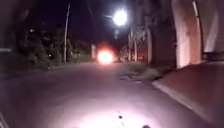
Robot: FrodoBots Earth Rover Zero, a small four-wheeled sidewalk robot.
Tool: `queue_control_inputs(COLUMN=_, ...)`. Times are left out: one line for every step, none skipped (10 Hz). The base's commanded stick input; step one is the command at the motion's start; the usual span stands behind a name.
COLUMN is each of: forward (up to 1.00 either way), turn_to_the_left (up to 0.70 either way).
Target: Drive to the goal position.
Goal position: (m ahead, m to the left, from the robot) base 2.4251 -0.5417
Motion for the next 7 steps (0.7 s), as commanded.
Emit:
queue_control_inputs(forward=0.70, turn_to_the_left=0.00)
queue_control_inputs(forward=0.70, turn_to_the_left=0.00)
queue_control_inputs(forward=0.70, turn_to_the_left=0.00)
queue_control_inputs(forward=0.70, turn_to_the_left=0.00)
queue_control_inputs(forward=0.70, turn_to_the_left=0.00)
queue_control_inputs(forward=0.70, turn_to_the_left=0.00)
queue_control_inputs(forward=0.70, turn_to_the_left=0.00)
